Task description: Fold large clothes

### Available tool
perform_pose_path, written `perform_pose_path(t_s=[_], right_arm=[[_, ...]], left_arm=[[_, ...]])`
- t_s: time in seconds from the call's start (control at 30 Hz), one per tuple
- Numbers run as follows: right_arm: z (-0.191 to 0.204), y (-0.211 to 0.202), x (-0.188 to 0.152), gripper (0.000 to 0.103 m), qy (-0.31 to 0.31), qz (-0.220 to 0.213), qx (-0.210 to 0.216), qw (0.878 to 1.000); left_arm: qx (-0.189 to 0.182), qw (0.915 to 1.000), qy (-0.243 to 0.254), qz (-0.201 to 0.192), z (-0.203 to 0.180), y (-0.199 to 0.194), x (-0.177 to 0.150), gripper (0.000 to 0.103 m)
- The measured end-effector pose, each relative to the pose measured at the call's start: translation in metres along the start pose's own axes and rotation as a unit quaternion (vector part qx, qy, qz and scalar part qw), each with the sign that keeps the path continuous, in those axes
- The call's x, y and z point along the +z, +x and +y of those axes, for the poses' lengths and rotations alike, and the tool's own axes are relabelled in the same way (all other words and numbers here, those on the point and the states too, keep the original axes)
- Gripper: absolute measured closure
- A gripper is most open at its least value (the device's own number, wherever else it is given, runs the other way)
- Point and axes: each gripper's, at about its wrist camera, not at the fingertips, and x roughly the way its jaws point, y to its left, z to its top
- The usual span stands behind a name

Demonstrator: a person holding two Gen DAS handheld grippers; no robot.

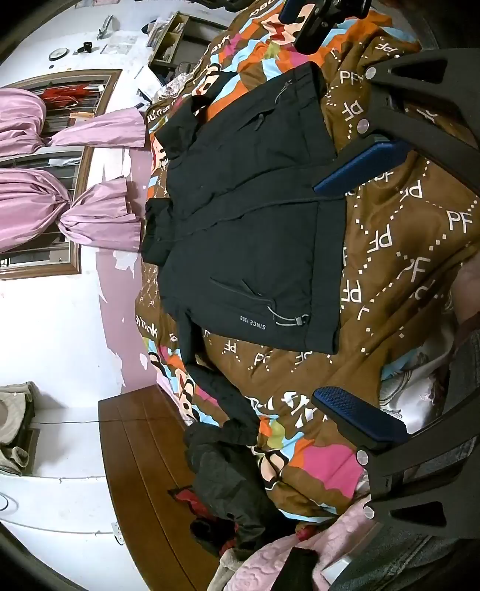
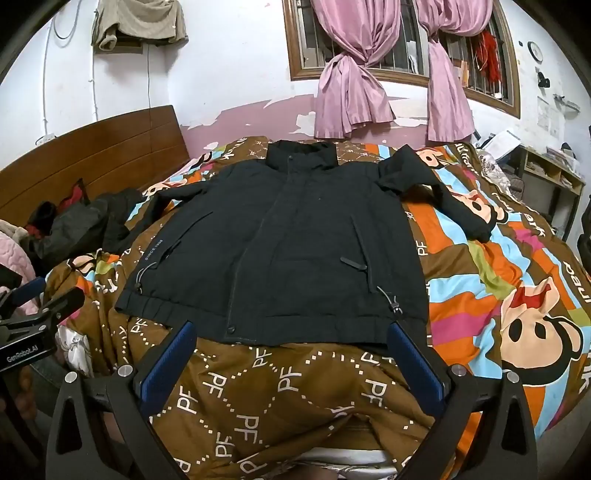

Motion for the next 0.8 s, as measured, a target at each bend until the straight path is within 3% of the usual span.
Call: perform_pose_path(t_s=[0.8], right_arm=[[-0.0001, 0.0015, -0.0013, 0.0, 0.0, 0.004, 0.002, 1.0]], left_arm=[[0.002, 1.0, 0.003, 0.0, 0.0, 0.0002, 0.0001, 0.002]])
